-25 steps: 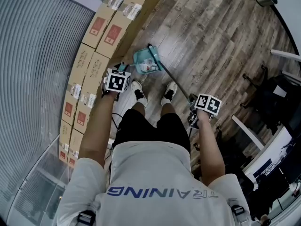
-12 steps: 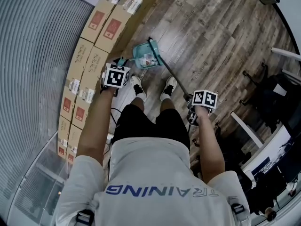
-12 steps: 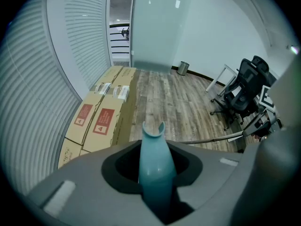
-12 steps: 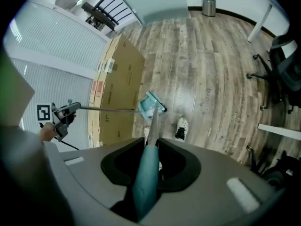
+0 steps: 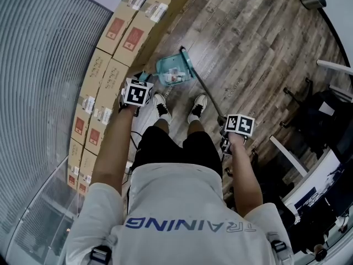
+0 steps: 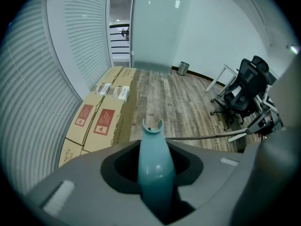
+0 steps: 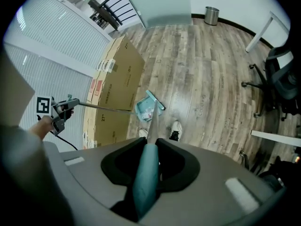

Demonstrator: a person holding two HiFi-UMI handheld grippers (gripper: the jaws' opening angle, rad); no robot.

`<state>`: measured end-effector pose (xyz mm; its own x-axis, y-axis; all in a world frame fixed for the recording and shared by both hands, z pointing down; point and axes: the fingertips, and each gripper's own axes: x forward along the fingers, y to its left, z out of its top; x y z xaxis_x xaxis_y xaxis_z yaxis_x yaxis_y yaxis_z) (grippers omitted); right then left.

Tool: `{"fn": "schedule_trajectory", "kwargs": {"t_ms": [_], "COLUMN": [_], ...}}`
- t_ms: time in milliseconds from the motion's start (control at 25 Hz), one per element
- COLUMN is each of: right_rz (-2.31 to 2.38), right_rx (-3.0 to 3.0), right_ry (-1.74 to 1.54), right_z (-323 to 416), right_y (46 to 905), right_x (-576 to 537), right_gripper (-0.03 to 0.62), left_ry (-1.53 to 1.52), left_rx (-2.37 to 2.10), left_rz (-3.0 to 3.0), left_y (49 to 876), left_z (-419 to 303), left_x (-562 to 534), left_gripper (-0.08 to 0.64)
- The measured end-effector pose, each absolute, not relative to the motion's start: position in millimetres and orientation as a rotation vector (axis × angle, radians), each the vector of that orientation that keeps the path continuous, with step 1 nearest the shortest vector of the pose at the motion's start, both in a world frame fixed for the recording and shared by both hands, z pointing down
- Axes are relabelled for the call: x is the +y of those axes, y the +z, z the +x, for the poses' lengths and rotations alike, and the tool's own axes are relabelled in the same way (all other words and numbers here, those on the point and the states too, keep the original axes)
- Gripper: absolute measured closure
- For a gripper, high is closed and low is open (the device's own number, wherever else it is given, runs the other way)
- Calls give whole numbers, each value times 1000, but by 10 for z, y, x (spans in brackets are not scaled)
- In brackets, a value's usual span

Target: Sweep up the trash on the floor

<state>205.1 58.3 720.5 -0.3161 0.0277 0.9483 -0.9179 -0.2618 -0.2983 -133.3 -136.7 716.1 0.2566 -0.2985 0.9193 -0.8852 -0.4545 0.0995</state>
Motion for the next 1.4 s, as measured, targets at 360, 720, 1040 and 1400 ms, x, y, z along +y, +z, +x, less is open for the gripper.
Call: {"fn": "schedule_trajectory", "kwargs": {"t_ms": [360,720,1040,1400], "right_rz": [1338,1516,1637,1722], "right_rx": [-1327,-1403,-1485,-1638], "right_ry": [1684,1701,1709,1617], "right_z": [2212,2288,2359,2290], "right_y": [6879,6452,6063,5532], "right_x": [358,-93,-445,-839], "right_gripper": [486,485,485,485], "left_ry": [1141,795,319,32], "left_rx": [-1177,-1385,-1662,-1702], "left_rz": [1935,2129,2396,2511], "left_y": [6734,5480,3704,2645], "left_z": [-1520,-1444,-1168,-905], "left_x": [-1457,-1810,-2120,-2065], "left_gripper": [281,288,525,557]}}
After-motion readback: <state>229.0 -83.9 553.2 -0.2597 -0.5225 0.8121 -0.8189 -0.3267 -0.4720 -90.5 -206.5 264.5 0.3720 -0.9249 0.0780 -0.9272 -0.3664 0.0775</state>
